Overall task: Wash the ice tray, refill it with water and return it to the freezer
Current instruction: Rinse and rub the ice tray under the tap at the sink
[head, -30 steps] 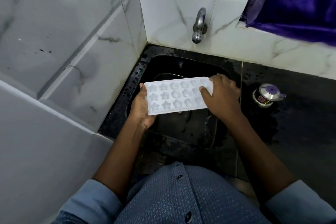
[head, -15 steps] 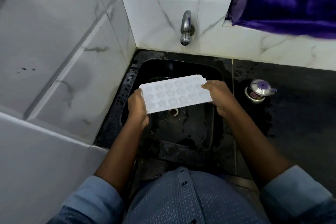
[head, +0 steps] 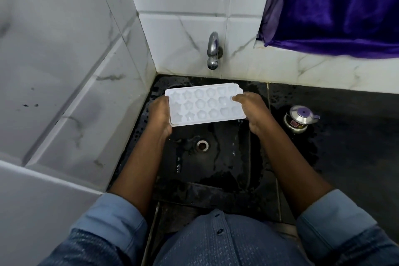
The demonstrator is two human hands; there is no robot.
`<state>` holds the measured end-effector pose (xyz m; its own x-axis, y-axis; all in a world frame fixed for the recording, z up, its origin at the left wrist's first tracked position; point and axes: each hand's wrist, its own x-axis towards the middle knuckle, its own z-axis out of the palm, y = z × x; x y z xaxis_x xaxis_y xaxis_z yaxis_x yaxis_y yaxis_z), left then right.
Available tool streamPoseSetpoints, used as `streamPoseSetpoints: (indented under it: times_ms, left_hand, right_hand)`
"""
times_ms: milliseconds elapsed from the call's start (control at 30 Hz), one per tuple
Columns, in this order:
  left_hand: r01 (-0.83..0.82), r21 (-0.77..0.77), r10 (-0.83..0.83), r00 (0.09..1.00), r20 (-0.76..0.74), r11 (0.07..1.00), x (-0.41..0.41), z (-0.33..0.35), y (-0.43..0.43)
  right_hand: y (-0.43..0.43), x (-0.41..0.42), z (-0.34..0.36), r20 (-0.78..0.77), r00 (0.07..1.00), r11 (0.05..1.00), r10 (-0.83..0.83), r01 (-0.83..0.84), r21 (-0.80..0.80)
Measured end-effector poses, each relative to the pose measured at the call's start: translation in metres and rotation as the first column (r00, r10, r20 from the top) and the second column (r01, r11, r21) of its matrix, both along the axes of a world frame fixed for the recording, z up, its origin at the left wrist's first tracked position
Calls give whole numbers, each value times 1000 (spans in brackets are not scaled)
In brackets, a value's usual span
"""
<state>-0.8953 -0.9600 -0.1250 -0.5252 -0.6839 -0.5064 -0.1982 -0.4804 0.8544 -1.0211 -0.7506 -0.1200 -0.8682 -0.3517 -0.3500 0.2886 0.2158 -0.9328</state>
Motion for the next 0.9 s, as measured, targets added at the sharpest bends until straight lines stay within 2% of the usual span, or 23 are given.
streamPoseSetpoints:
  times_ms: [333, 533, 800, 900]
  left_hand:
    - [-38, -46, 35, 997, -66, 998, 1, 12, -3]
    - [-5, -124, -10, 993, -119, 992, 6, 23, -3]
    - [-86, -212, 54, 987, -153, 973, 3, 27, 1]
    - [-64, -228, 28, 987, -155, 972, 5, 27, 3]
  right_hand:
    - [4, 0, 1, -51, 997, 992, -65, 59, -107]
    - [9, 4, 5, -125, 992, 989, -12, -7, -146]
    - [10, 10, 18, -247, 969, 986, 1, -42, -159]
    - [12, 10, 19, -260, 965, 987, 11, -53, -154]
